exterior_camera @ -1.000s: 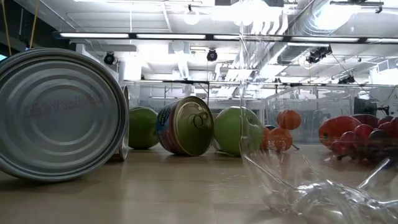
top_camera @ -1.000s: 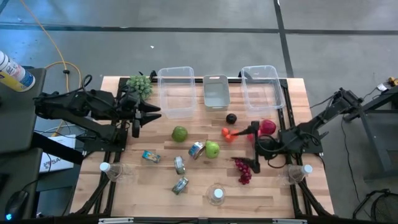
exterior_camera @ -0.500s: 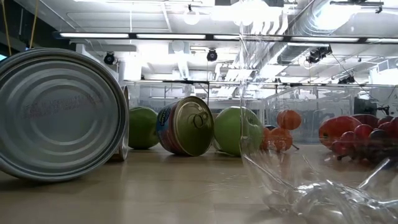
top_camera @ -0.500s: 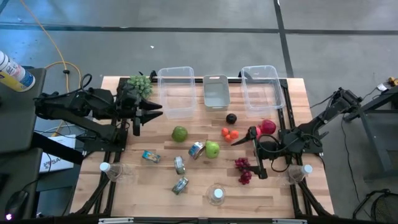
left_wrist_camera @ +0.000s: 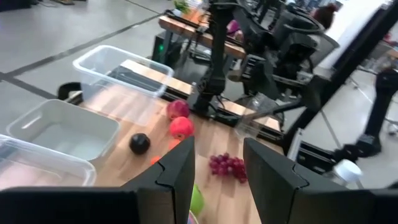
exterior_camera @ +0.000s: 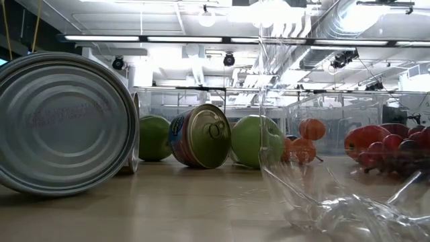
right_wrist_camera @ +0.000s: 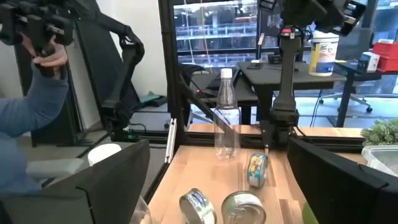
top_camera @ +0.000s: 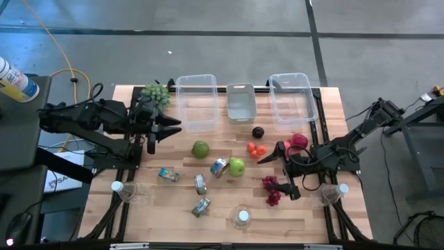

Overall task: Pick & Place Food Item
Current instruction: Put the empty water bottle into the right transparent bin

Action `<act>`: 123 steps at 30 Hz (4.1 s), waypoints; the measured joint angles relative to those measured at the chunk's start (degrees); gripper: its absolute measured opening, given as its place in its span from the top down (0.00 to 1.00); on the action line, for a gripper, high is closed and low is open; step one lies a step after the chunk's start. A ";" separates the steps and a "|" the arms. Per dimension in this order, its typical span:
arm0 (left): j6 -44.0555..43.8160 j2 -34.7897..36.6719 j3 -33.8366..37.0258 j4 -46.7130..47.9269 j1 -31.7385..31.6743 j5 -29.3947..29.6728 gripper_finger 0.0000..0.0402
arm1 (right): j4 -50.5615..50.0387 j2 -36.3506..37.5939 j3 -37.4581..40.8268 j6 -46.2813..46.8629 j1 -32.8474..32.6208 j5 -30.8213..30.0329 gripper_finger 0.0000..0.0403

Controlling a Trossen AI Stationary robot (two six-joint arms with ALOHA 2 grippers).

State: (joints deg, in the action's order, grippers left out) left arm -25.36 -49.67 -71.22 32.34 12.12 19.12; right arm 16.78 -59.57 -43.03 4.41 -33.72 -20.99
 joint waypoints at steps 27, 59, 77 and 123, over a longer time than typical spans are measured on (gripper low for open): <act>-2.75 0.00 0.04 0.21 -0.38 -0.32 0.67 | 13.43 -14.88 0.02 -5.51 -0.81 18.04 0.11; -2.75 0.02 0.09 -0.03 -0.38 0.01 0.67 | 3.19 -29.94 -15.33 -7.53 0.27 17.23 0.11; -0.25 0.00 0.09 2.42 -0.38 -0.32 0.67 | 3.05 -29.94 -16.98 -7.04 1.93 16.62 0.49; 16.22 -0.32 0.15 -1.00 0.15 0.11 0.67 | -46.06 6.27 -32.15 -4.08 39.06 -31.45 0.70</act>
State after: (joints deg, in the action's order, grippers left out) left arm -9.14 -49.99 -71.07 31.34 12.27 19.24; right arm -29.28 -53.30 -75.18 0.33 5.34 -52.43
